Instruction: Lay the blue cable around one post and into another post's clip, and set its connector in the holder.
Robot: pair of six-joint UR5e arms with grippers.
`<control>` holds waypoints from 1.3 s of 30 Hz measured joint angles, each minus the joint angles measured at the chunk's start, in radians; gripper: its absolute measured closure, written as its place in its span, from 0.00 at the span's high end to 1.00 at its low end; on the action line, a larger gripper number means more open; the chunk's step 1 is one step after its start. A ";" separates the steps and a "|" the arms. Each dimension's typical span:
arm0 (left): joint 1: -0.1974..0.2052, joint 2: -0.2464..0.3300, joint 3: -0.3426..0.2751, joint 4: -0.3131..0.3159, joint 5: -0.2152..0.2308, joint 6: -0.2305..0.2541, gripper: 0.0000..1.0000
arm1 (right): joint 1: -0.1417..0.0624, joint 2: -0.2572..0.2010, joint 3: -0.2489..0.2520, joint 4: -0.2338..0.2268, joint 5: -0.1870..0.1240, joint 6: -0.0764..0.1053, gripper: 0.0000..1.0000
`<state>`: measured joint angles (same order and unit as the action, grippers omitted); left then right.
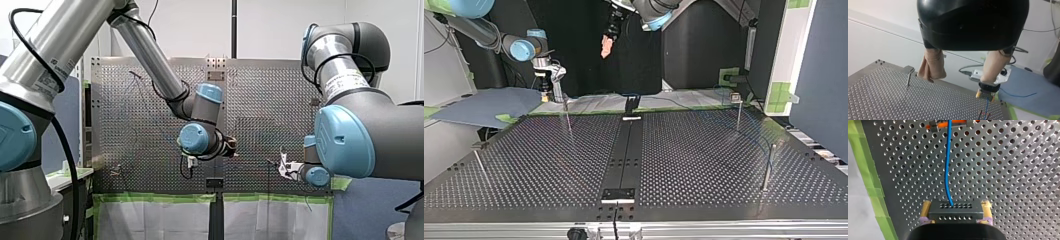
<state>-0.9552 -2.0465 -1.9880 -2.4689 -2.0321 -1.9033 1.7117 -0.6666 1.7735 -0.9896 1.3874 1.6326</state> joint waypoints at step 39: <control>0.225 -0.277 0.264 0.045 0.222 -0.024 1.00 | -0.008 0.001 -0.015 0.053 -0.003 -0.041 0.04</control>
<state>-0.7298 -2.3239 -1.7243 -2.4238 -1.8097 -1.9278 1.7035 -0.6659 1.7583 -0.9365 1.3846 1.5918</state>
